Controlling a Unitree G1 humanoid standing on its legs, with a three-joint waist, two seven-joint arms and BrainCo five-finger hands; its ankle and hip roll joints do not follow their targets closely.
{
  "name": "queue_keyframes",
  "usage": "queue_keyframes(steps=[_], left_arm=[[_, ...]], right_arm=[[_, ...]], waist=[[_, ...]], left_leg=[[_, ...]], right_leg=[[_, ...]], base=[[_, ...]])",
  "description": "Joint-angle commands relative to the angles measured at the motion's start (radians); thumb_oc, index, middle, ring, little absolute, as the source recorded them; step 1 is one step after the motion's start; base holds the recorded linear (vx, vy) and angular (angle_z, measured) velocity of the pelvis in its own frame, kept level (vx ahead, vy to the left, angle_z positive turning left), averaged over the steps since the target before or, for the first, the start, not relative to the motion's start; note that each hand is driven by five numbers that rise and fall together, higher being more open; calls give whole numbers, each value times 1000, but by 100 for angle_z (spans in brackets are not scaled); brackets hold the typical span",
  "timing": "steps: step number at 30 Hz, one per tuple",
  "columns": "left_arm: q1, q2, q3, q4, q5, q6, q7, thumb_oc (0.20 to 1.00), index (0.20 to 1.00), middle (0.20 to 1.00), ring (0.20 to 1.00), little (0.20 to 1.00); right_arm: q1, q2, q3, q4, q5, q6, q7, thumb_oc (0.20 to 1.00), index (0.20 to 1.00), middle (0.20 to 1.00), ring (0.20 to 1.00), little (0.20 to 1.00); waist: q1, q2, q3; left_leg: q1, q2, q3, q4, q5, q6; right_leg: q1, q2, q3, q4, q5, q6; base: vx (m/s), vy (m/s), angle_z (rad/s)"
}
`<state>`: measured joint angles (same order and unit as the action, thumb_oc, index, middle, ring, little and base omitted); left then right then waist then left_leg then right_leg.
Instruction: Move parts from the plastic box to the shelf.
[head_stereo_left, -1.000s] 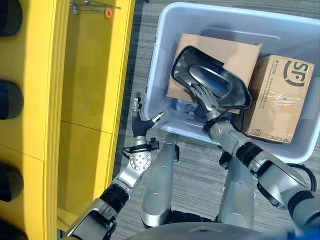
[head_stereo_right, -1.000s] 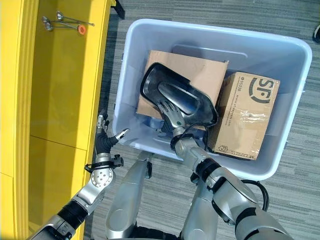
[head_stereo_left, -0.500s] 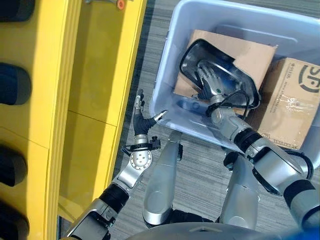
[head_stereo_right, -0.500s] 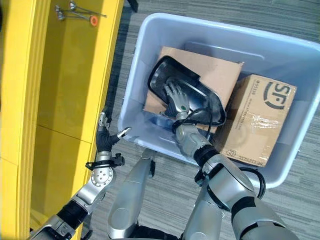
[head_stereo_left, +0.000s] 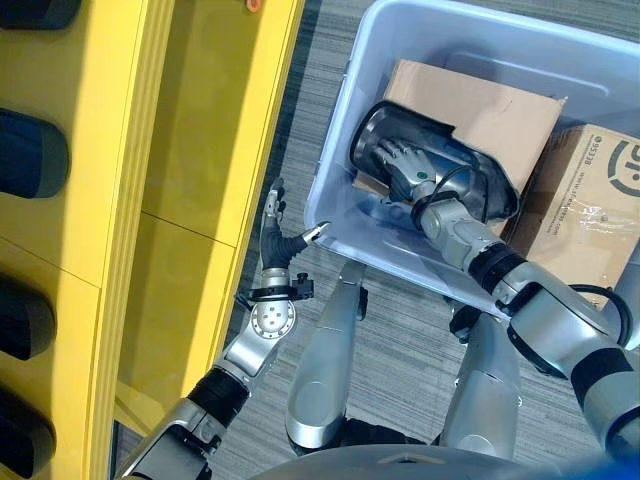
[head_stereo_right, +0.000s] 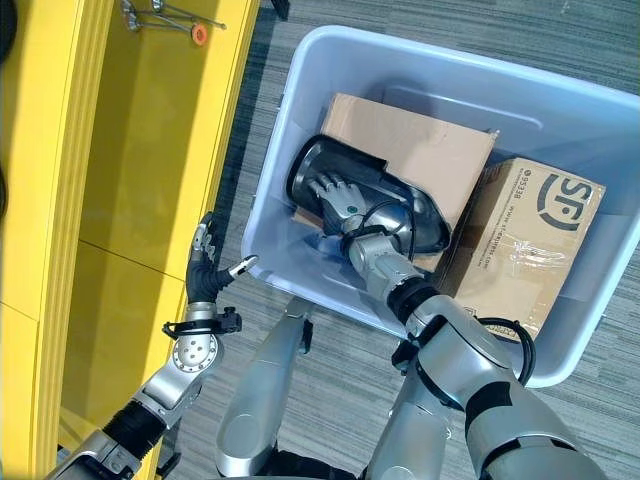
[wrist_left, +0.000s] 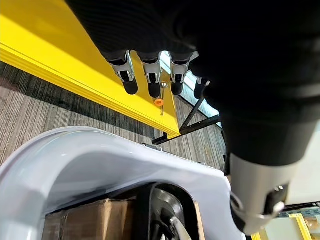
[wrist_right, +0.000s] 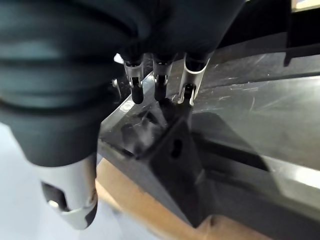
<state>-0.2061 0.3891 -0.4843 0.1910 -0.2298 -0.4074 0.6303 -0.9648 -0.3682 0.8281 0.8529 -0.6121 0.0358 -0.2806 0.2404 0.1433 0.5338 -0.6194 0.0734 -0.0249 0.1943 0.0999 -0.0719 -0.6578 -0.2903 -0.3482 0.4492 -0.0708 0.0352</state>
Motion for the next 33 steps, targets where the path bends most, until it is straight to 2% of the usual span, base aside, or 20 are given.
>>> queue_keyframes(steps=[1,5,7,8,9,13,14,18,19,20,22,28,33], left_arm=[[37,29,23,-76,-13,-68,-4,1000,1000,1000,1000,1000],[37,35,42,-77,-25,-74,2,1000,1000,1000,1000,1000],[43,45,53,-88,-36,-65,5,1000,1000,1000,1000,1000],[43,45,53,-89,-36,-65,5,1000,1000,1000,1000,1000],[48,51,56,-87,-39,-69,5,1000,1000,1000,1000,1000],[56,66,57,-94,-38,-71,10,1000,1000,1000,1000,1000],[65,88,63,-108,-37,-65,13,1000,1000,1000,1000,1000],[72,109,69,-115,-45,-63,16,1000,1000,1000,1000,1000],[79,123,77,-124,-37,-55,17,1000,1000,1000,1000,1000],[79,123,77,-124,-37,-55,17,1000,1000,1000,1000,1000],[93,137,87,-140,-30,-47,14,1000,1000,1000,1000,1000],[137,147,113,-169,-21,-41,-2,1000,1000,1000,1000,1000],[142,139,115,-165,-20,-43,-12,1000,1000,1000,1000,1000]], right_arm=[[83,-29,9,157,82,13,68,1000,1000,1000,1000,1000],[123,-55,-26,218,10,-77,32,1000,1000,1000,1000,1000],[142,-89,-3,198,-151,-141,22,1000,1000,1000,1000,1000],[142,-89,-3,198,-152,-141,21,1000,1000,1000,1000,1000],[153,-110,24,175,-232,-161,20,1000,1000,1000,1000,1000],[152,-159,91,113,-356,-189,-3,1000,1000,1000,1000,1000],[135,-203,142,64,-432,-209,-19,1000,1000,1000,1000,1000],[109,-246,192,16,-531,-244,-28,1000,1000,1000,1000,1000],[85,-274,226,-23,-603,-280,-32,1000,1000,1000,1000,1000],[85,-274,226,-23,-603,-280,-32,1000,1000,1000,1000,1000],[58,-307,252,-91,-683,-309,-6,1000,1000,1000,1000,1000],[0,-383,273,-245,-931,-362,-25,1000,1000,1000,1000,1000],[-42,-386,267,-287,-980,-362,-29,1000,1000,1000,1000,1000]], waist=[[31,8,-14],[19,-7,-14],[10,-18,-14],[10,-18,-14],[6,-26,-14],[-1,-44,-14],[-1,-62,-14],[1,-81,-14],[4,-96,-14],[4,-96,-14],[7,-112,-14],[11,-139,-14],[17,-140,-14]], left_leg=[[-76,-23,81,17,21,34],[-86,-14,86,16,21,34],[-88,-9,88,14,21,34],[-88,-10,88,14,21,34],[-87,-7,88,16,21,33],[-86,-1,88,20,20,34],[-84,3,87,23,19,33],[-81,8,83,25,19,32],[-78,11,79,25,20,31],[-78,11,79,25,20,31],[-74,13,76,24,21,29],[-60,15,71,13,30,23],[-55,10,69,9,33,21]], right_leg=[[24,30,4,-29,46,38],[15,40,5,-35,49,38],[13,46,5,-36,49,39],[13,46,5,-36,49,39],[16,49,6,-37,48,40],[21,56,6,-39,47,41],[30,62,4,-45,48,43],[40,68,-2,-49,49,46],[50,73,-4,-54,51,48],[50,73,-4,-54,51,48],[61,80,-8,-61,52,48],[84,99,-10,-82,55,45],[96,104,-11,-89,52,42]], base=[[-7,-40,-3],[-12,-39,-1],[-11,-39,4],[-5,-47,1],[3,-37,-4],[3,-63,-4],[-2,-97,-3],[2,-89,-5],[0,-84,-6],[2,-94,-4],[0,-71,-3],[-9,-31,-4],[-5,-2,-1]])
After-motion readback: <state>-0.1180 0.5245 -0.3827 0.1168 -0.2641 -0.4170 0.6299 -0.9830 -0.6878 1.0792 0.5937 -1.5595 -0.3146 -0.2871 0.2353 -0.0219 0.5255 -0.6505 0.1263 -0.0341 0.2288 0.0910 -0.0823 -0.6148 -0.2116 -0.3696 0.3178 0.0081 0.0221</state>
